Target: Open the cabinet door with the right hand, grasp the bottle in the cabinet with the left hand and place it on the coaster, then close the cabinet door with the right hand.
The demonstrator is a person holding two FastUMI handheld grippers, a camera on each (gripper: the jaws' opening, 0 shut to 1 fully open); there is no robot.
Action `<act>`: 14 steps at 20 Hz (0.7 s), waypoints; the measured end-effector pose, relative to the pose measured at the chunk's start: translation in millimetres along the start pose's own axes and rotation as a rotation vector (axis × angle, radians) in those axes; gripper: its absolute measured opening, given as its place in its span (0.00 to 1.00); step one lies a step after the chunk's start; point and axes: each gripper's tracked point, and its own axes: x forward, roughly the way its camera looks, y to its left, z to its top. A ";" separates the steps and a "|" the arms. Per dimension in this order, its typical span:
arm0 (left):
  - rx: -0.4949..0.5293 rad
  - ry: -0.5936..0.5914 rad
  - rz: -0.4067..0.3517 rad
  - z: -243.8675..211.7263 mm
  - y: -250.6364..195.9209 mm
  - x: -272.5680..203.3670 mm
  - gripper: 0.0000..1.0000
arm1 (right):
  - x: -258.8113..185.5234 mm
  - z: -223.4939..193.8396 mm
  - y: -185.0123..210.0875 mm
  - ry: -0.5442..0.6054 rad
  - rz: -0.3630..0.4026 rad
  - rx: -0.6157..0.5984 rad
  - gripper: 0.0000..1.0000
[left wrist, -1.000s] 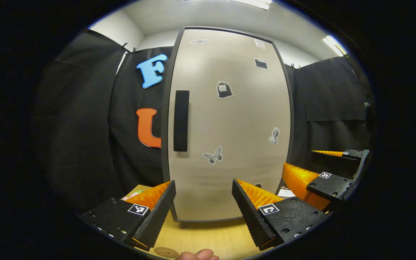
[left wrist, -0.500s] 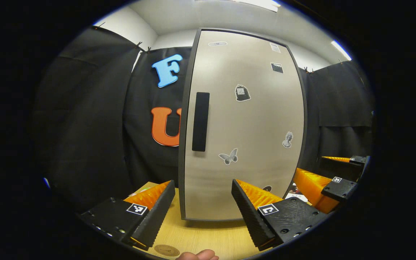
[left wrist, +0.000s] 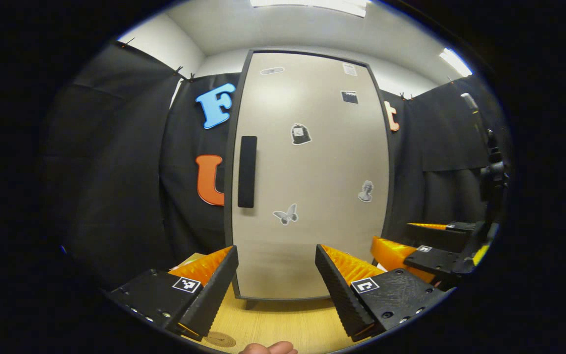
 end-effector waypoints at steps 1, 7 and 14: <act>0.026 -0.017 -0.023 4.1 -2.0 -4.1 0.95 | 3.2 -3.3 5.7 0.019 0.027 0.007 1.00; 0.041 -0.057 -0.053 19.0 10.0 -11.1 0.96 | 23.2 55.6 45.0 -0.108 0.112 -0.177 1.00; 0.055 -0.063 -0.004 -13.8 48.7 -55.4 0.96 | 80.0 72.6 110.6 -0.172 0.226 -0.248 1.00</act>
